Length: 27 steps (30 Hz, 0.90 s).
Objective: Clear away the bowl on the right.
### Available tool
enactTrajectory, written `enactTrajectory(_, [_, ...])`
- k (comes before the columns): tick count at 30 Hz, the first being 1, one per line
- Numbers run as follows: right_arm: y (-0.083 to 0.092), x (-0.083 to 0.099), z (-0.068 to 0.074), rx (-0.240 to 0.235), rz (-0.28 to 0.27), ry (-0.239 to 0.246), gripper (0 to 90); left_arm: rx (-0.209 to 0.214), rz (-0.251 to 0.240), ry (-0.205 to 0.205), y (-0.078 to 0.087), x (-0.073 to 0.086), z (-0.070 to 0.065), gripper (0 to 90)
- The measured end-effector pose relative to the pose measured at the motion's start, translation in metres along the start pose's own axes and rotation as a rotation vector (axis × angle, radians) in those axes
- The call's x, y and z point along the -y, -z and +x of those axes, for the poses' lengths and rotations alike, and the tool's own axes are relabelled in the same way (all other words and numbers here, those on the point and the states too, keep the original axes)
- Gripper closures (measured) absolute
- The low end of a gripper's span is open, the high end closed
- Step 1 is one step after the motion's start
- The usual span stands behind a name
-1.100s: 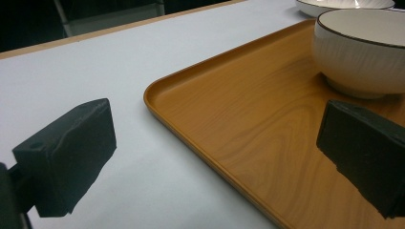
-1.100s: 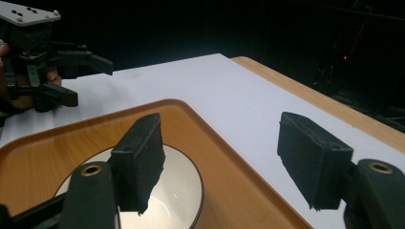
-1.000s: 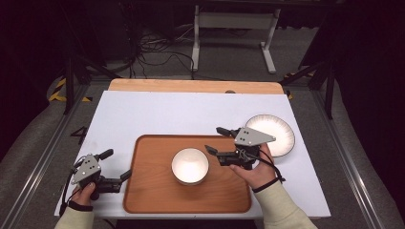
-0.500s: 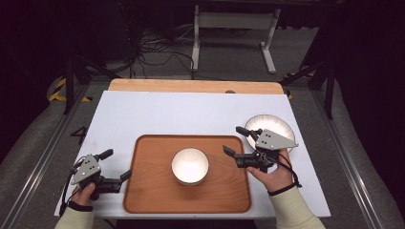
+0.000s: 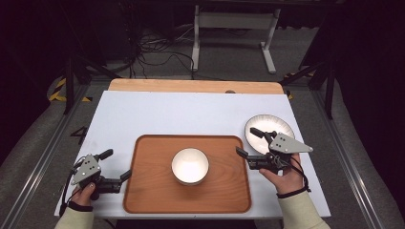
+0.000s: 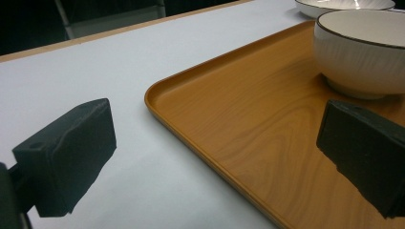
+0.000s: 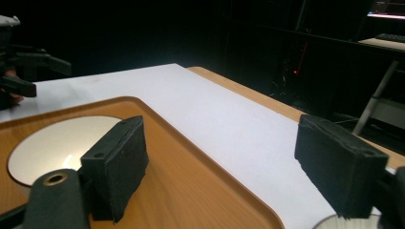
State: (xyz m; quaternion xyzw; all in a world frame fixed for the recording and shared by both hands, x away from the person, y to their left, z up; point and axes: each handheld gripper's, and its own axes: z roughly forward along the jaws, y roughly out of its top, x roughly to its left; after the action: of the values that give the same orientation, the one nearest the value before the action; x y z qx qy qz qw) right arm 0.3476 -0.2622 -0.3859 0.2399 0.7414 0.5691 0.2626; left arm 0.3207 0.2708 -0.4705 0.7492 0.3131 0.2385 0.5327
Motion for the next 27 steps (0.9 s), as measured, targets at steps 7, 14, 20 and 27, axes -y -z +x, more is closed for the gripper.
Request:
enactTrajectory(7, [0.008, 0.021, -0.004, 0.037, -0.034, -0.038, 17.0, 0.0, 0.0, 0.0, 0.0, 0.0, 0.0, 0.4])
enactTrajectory(14, [0.015, 0.044, -0.004, 0.051, -0.051, -0.02, 17.0, 0.001, 0.001, 0.001, 0.0, 0.0, 0.0, 0.4])
enactTrajectory(20, [0.023, 0.062, -0.004, 0.068, -0.062, -0.044, 17.6, 0.001, 0.001, 0.001, 0.0, 0.0, 0.0, 0.4])
enactTrajectory(27, [0.025, 0.081, -0.007, 0.089, -0.043, -0.089, 16.8, 0.003, 0.001, 0.001, 0.0, 0.0, 0.0, 0.4])
